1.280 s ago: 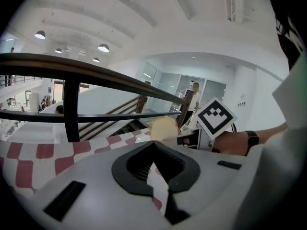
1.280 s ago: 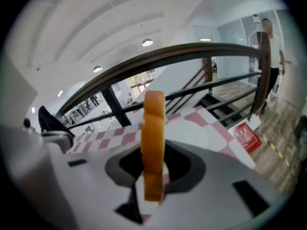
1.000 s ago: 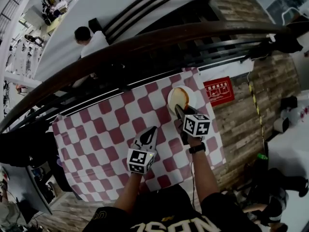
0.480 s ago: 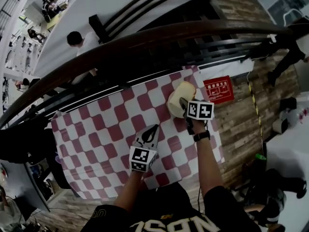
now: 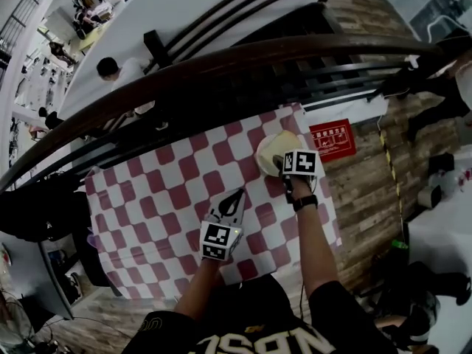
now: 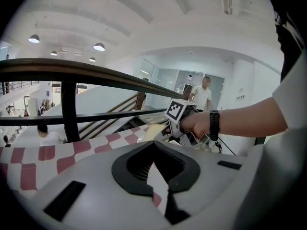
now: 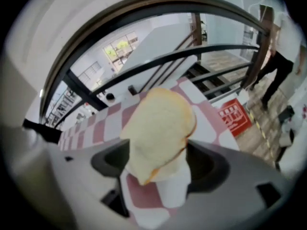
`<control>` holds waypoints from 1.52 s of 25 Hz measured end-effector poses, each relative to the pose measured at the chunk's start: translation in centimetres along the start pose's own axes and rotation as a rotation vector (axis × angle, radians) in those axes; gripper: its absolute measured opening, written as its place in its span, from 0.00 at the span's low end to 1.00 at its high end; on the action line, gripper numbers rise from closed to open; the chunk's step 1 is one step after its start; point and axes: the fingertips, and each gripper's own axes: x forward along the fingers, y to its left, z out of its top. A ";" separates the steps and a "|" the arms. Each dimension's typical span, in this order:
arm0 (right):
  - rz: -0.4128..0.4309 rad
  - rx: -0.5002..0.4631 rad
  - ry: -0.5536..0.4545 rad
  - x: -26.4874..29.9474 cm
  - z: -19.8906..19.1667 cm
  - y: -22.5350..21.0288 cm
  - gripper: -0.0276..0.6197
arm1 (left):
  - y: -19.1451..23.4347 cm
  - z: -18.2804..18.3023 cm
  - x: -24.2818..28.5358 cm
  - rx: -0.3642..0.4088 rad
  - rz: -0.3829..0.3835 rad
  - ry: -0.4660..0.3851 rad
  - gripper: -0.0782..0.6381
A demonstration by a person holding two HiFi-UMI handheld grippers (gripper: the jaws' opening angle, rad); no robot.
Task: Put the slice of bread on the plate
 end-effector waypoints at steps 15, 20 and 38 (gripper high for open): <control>0.122 -0.167 -0.291 -13.5 -3.8 6.0 0.58 | -2.5 4.5 -5.2 0.021 0.039 -0.116 0.13; 0.154 -0.294 -0.508 -21.2 -4.2 11.7 0.30 | -2.5 6.9 -8.9 0.029 0.087 -0.200 0.13; 0.276 -0.466 -0.981 -37.6 -5.6 23.2 0.07 | -4.7 15.9 -20.4 0.118 0.235 -0.463 0.13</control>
